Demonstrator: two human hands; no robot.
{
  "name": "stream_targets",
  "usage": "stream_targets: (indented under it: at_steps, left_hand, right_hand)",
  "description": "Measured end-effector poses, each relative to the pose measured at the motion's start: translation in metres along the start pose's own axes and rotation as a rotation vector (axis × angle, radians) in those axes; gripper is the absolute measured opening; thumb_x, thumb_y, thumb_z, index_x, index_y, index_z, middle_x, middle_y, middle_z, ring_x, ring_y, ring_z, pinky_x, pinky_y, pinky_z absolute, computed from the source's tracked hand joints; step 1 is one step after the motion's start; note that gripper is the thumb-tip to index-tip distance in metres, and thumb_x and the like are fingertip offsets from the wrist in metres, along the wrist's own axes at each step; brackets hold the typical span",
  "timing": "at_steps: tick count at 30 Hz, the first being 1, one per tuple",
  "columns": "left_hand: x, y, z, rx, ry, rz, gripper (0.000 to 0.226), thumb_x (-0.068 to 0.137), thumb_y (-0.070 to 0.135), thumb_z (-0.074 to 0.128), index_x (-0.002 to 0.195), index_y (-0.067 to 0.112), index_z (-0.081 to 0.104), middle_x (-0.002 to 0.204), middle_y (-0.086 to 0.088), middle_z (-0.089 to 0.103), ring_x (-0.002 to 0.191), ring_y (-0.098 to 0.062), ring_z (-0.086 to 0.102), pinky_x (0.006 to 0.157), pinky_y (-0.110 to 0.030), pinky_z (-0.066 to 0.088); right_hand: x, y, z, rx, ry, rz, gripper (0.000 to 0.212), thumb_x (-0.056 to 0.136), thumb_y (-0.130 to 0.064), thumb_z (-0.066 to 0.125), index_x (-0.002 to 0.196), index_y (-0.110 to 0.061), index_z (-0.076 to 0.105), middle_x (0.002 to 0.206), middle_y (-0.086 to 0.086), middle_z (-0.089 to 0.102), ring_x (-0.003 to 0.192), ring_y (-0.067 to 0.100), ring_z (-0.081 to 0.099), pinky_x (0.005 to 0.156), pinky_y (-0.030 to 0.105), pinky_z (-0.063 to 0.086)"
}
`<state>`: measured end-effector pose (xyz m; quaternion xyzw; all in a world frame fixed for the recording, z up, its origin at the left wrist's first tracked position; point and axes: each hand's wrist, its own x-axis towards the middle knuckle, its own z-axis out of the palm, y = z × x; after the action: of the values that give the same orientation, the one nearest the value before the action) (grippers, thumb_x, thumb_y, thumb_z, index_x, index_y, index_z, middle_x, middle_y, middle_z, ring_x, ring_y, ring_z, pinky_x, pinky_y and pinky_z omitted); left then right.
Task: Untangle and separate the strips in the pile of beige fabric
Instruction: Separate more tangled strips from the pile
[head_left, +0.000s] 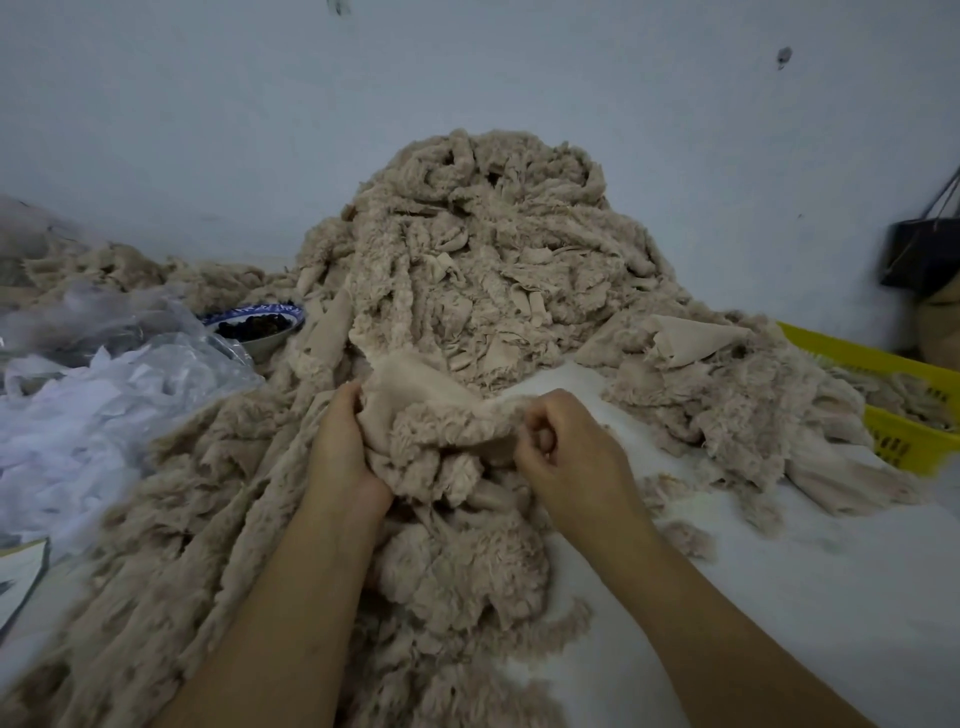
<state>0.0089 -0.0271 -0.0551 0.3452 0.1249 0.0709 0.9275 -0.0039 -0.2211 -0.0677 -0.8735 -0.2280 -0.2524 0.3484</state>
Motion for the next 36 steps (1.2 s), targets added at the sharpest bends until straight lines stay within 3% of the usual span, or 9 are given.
stream_targets:
  at_steps: [4, 10, 16, 20, 22, 24, 29, 33, 36]
  left_hand:
    - [0.004, 0.001, -0.005, -0.035, -0.030, -0.038, 0.060, 0.102, 0.039, 0.043, 0.068, 0.006, 0.080, 0.081, -0.016, 0.076, 0.063, -0.029, 0.074, 0.043, -0.037, 0.056]
    - [0.001, -0.001, -0.004, 0.011, -0.098, -0.082, 0.043, 0.100, 0.034, 0.047, 0.087, 0.006, 0.078, 0.087, -0.016, 0.073, 0.067, -0.026, 0.074, 0.056, -0.036, 0.060]
    - [-0.011, -0.002, 0.003, -0.037, -0.234, -0.234, 0.040, 0.079, 0.033, 0.073, 0.116, 0.018, 0.072, 0.109, -0.004, 0.069, 0.112, -0.023, 0.066, 0.097, -0.041, 0.053]
    - [-0.008, 0.003, 0.001, -0.020, -0.125, -0.154, 0.043, 0.077, 0.054, 0.072, 0.105, 0.023, 0.077, 0.110, -0.003, 0.071, 0.105, -0.022, 0.069, 0.095, -0.042, 0.053]
    - [-0.007, 0.005, 0.001, 0.013, -0.094, -0.113, 0.039, 0.081, 0.056, 0.067, 0.060, 0.023, 0.070, 0.070, 0.002, 0.068, 0.068, -0.015, 0.070, 0.069, -0.031, 0.059]
    - [-0.008, 0.005, 0.004, 0.205, -0.099, -0.130, 0.050, 0.086, 0.049, 0.065, 0.046, 0.020, 0.058, 0.053, 0.002, 0.058, 0.050, -0.014, 0.061, 0.053, -0.024, 0.055]
    - [-0.021, -0.012, 0.011, 0.939, -0.256, -0.048, 0.030, 0.086, 0.042, 0.069, 0.065, 0.021, 0.075, 0.075, -0.001, 0.074, 0.069, -0.013, 0.068, 0.067, -0.024, 0.054]
    - [-0.026, -0.016, 0.019, 1.069, -0.297, 0.076, 0.048, 0.070, 0.074, 0.060, 0.091, 0.033, 0.074, 0.088, 0.020, 0.074, 0.086, 0.002, 0.069, 0.074, -0.015, 0.050]
    - [-0.026, -0.015, 0.016, 1.061, -0.419, -0.008, 0.063, 0.064, 0.077, 0.061, 0.093, 0.024, 0.076, 0.091, 0.013, 0.076, 0.088, -0.002, 0.071, 0.077, -0.013, 0.050]
  right_hand:
    - [-0.012, -0.004, 0.006, 0.010, -0.485, -0.115, 0.035, 0.099, -0.038, 0.054, 0.070, -0.019, 0.048, 0.065, -0.006, 0.047, 0.057, 0.008, 0.043, 0.057, 0.027, 0.037]
    - [-0.007, 0.000, 0.002, 0.230, -0.361, 0.374, 0.068, 0.081, -0.079, 0.022, 0.063, -0.015, 0.037, 0.066, 0.008, 0.047, 0.061, 0.019, 0.045, 0.062, 0.033, 0.033]
    - [-0.002, 0.012, 0.012, 0.147, -0.373, 0.510, 0.037, 0.098, -0.049, 0.051, 0.077, -0.018, 0.047, 0.069, -0.002, 0.050, 0.057, 0.012, 0.043, 0.053, 0.027, 0.033]
    - [-0.003, 0.018, 0.011, 0.541, -0.159, 0.625, 0.022, 0.097, -0.028, 0.055, 0.078, -0.021, 0.049, 0.071, -0.001, 0.054, 0.064, 0.015, 0.053, 0.061, 0.032, 0.042]
    - [0.003, 0.021, 0.004, 0.905, 0.017, 0.701, 0.020, 0.098, -0.019, 0.054, 0.079, -0.018, 0.051, 0.076, 0.001, 0.057, 0.072, 0.017, 0.057, 0.068, 0.035, 0.047]
    - [0.008, 0.024, -0.002, 1.278, 0.062, 0.699, 0.009, 0.098, -0.015, 0.053, 0.089, -0.012, 0.053, 0.086, 0.007, 0.058, 0.080, 0.017, 0.058, 0.074, 0.033, 0.051]
    - [0.011, 0.023, -0.015, 1.697, 0.041, 0.719, 0.037, 0.096, -0.020, 0.048, 0.128, -0.003, 0.055, 0.110, 0.011, 0.071, 0.098, 0.021, 0.068, 0.085, 0.033, 0.057]
    - [0.012, 0.021, -0.019, 1.758, 0.037, 0.702, 0.040, 0.090, -0.019, 0.049, 0.124, -0.001, 0.058, 0.105, 0.013, 0.071, 0.094, 0.023, 0.069, 0.086, 0.033, 0.057]
    - [0.012, 0.020, -0.019, 1.729, -0.025, 0.661, 0.047, 0.082, -0.023, 0.051, 0.122, 0.000, 0.062, 0.110, 0.016, 0.071, 0.101, 0.027, 0.069, 0.094, 0.040, 0.053]
